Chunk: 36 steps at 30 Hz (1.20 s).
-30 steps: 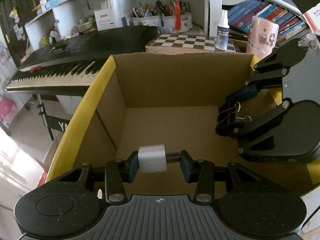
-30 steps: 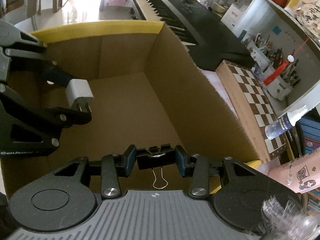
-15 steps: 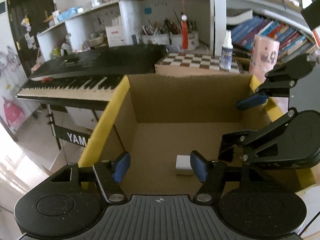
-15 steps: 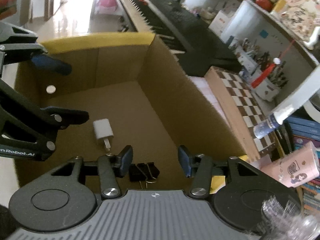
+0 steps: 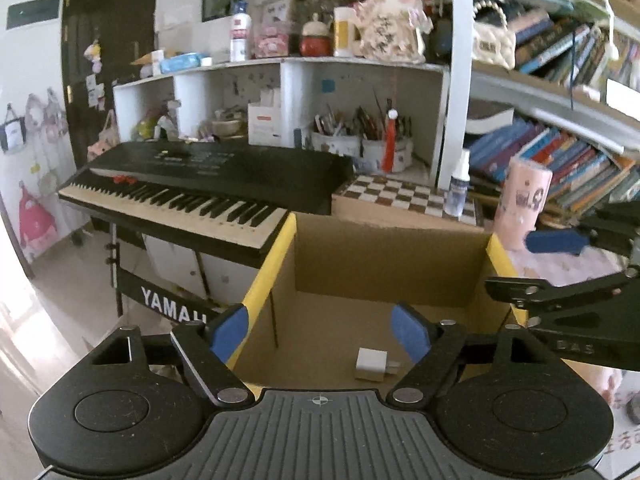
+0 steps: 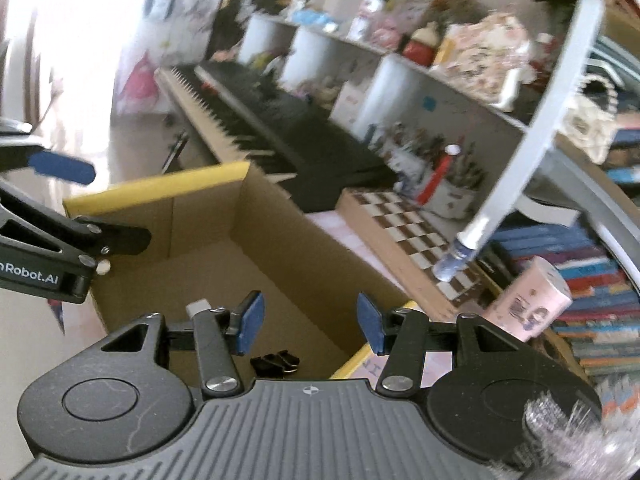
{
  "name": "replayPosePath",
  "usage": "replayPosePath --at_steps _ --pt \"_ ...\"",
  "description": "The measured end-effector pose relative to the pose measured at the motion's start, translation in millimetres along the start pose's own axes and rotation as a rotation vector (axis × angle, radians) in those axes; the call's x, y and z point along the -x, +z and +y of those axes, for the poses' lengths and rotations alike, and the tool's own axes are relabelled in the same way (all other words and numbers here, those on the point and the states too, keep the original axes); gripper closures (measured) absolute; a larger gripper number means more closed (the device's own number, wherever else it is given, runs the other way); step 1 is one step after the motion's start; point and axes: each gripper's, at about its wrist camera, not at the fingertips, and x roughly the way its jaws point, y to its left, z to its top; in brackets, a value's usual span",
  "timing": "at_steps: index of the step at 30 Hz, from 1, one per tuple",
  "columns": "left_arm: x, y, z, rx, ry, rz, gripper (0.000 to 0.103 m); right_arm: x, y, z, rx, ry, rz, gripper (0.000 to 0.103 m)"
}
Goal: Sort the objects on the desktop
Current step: 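Lower both tools into the yellow box and open them to release the items, then lift both open tools out of the box and back toward the toys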
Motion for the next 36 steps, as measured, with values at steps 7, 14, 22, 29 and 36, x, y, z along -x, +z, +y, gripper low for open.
replayPosePath --at_steps 7,14,22,29,36 --pt "21.2 -10.2 18.2 0.036 0.017 -0.027 0.02 40.5 -10.5 4.3 -0.144 -0.098 -0.071 0.05" --pt "45.1 -25.1 27.3 0.018 0.035 -0.055 0.016 70.5 -31.1 16.0 -0.31 -0.2 -0.094 0.049" --pt "65.0 -45.8 34.2 0.011 0.023 -0.045 0.016 99.6 -59.7 34.1 -0.437 -0.29 -0.066 0.047" --pt "81.3 -65.3 32.2 -0.023 0.017 -0.038 0.015 124.5 -86.9 56.2 -0.507 -0.354 -0.043 0.046" --pt "96.0 -89.6 27.4 -0.066 0.01 -0.017 0.015 138.6 -113.0 77.2 -0.559 -0.395 0.006 0.039"
